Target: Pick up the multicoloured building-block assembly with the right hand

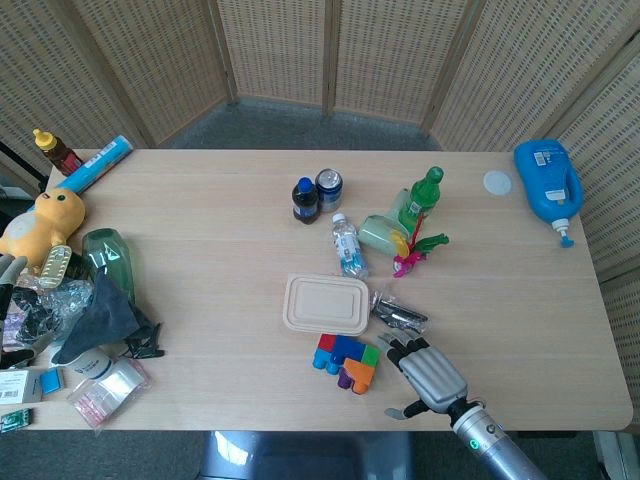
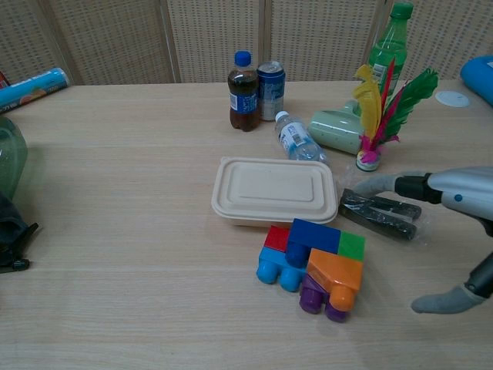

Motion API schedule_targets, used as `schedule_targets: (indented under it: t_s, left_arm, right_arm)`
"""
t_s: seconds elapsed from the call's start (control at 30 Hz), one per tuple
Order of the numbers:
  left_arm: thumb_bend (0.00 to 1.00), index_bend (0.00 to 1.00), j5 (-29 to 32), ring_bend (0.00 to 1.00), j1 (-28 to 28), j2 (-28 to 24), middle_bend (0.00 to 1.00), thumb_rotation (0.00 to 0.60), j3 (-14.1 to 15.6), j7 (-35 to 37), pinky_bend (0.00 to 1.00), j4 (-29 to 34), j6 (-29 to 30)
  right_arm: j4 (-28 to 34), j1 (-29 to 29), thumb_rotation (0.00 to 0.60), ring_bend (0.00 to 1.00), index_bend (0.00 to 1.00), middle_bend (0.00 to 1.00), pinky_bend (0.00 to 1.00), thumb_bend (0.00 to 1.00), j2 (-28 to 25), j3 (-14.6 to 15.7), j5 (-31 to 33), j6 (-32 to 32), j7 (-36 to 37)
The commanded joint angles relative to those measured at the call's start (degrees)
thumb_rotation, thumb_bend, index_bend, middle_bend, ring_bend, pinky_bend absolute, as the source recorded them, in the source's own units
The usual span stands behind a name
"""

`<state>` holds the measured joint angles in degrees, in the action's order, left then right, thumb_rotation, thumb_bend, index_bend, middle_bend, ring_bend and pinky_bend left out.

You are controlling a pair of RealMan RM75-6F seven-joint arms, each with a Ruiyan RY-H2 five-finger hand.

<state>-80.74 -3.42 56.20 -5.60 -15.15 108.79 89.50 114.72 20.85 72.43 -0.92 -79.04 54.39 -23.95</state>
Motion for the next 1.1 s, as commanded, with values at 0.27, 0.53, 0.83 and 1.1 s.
schedule_targets:
  t_s: [0.27, 0.53, 0.83, 1.1]
  left_arm:
    - [0.00, 0.00, 0.0, 0.00, 0.1, 0.0, 0.00, 0.600, 0.0, 0.0, 0.00, 0.0, 0.1]
    - [0.00, 0.00, 0.1, 0.00, 0.1, 0.0, 0.00, 0.600, 0.1, 0.0, 0.00, -0.1, 0.1]
    - [0.00, 0.00, 0.1, 0.00, 0.0, 0.5, 0.00, 0.600, 0.3, -0.3, 0.00, -0.4, -0.3]
    - [0.00, 0.00, 0.2, 0.00, 0.0, 0.4, 0.00, 0.600, 0.3, -0.2, 0.00, -0.4, -0.3]
  right_arm:
    - [-5.5, 3.7, 0.457, 0.00, 0.00, 0.00, 0.00, 0.00, 8.6, -1.3, 5.0, -0.9, -1.9]
    - [-10.9, 5.7, 0.454, 0.00, 0.00, 0.00, 0.00, 0.00, 11.0, -1.4, 4.1, -1.4, 0.7]
    - [-15.4, 5.5, 0.438, 0.00, 0.00, 0.00, 0.00, 0.00, 12.7, 0.1, 2.1, 0.4, 3.8]
    - [-18.0, 5.0, 0.426, 0.00, 0.00, 0.00, 0.00, 0.00, 14.3, 0.8, 1.8, 2.1, 4.3]
